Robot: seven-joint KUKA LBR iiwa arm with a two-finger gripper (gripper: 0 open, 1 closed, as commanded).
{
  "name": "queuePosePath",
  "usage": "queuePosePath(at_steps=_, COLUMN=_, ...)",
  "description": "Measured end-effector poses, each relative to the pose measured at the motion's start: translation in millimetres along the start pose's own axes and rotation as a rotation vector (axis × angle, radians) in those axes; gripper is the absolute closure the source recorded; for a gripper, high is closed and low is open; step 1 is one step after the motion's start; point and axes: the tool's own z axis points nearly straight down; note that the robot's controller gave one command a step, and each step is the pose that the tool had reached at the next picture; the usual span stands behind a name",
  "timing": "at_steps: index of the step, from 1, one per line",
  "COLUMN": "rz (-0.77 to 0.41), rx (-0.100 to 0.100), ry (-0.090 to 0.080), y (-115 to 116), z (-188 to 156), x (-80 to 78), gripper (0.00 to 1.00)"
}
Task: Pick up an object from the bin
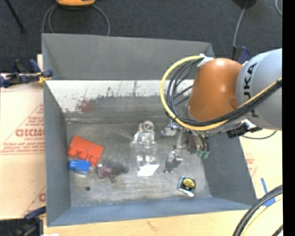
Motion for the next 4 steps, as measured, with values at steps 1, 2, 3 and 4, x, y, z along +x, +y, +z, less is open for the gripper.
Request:
queuePosePath(at_steps=1, rz=0.167, rx=-0.003, ry=0.001, y=86.3, z=66.7, x=-52.6, gripper=0.0)
queuePosePath(at_steps=2, rz=0.154, rx=-0.003, ry=-0.015, y=75.3, z=106.5, x=4.5, gripper=0.0)
queuePosePath(at_steps=3, rz=0.152, rx=-0.004, ry=-0.003, y=76.7, z=105.5, x=5.6, gripper=1.0)
queuePosePath(at_steps=4, rz=0.021, rx=-0.001, ry=-0.008, y=83.7, z=-9.1, x=-12.3, gripper=1.0)
